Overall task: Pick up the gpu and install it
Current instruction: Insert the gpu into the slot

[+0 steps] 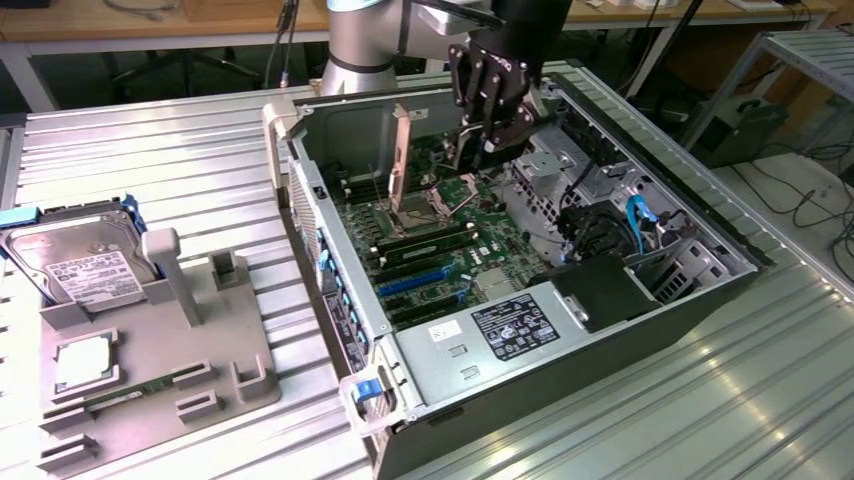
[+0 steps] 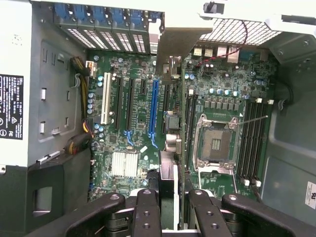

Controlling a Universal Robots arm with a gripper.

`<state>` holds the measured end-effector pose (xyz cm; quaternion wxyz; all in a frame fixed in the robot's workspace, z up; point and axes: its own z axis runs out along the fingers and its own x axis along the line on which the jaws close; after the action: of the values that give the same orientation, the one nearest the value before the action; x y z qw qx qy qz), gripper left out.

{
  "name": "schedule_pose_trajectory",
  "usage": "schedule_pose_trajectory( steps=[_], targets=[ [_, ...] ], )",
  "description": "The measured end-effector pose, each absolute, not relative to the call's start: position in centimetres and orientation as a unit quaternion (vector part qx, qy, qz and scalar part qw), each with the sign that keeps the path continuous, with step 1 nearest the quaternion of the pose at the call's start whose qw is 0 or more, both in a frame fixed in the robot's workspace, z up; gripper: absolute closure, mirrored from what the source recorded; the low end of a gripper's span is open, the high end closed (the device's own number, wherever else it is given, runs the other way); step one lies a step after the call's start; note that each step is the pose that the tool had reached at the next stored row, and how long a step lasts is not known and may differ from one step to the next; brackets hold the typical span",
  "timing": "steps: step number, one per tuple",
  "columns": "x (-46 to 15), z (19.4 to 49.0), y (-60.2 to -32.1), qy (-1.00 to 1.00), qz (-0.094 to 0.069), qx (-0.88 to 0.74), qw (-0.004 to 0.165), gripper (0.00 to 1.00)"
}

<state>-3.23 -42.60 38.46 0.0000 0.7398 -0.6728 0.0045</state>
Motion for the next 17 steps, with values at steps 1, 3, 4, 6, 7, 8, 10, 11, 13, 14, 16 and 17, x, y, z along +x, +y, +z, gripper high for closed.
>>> schedule_pose_trajectory(
  steps=[1, 3, 4, 6, 7, 8, 10, 11, 13, 14, 16, 17],
  targets=[
    [-3.22, 38.43, -42.6, -0.673, 0.004, 0.74, 0.0, 0.73],
    [-3.22, 38.36, -42.6, -0.673, 0.004, 0.74, 0.0, 0.73],
    [-3.23, 38.33, -42.6, -0.673, 0.004, 0.74, 0.0, 0.73],
    [-3.22, 38.27, -42.6, -0.673, 0.005, 0.74, 0.0, 0.73],
    [-3.22, 38.24, -42.6, -0.673, 0.004, 0.74, 0.0, 0.73],
    [-3.22, 38.21, -42.6, -0.673, 0.004, 0.74, 0.0, 0.73],
    [-3.22, 38.13, -42.6, -0.673, 0.004, 0.74, 0.0, 0.73],
    [-3.22, 38.08, -42.6, -0.673, 0.004, 0.74, 0.0, 0.73],
    [-3.23, 38.02, -42.6, -0.673, 0.004, 0.74, 0.0, 0.73],
    [-3.22, 37.98, -42.6, -0.673, 0.005, 0.74, 0.0, 0.73],
    [-3.22, 37.91, -42.6, -0.673, 0.004, 0.74, 0.0, 0.73],
    [-3.22, 37.88, -42.6, -0.673, 0.005, 0.74, 0.0, 0.73]
  ],
)
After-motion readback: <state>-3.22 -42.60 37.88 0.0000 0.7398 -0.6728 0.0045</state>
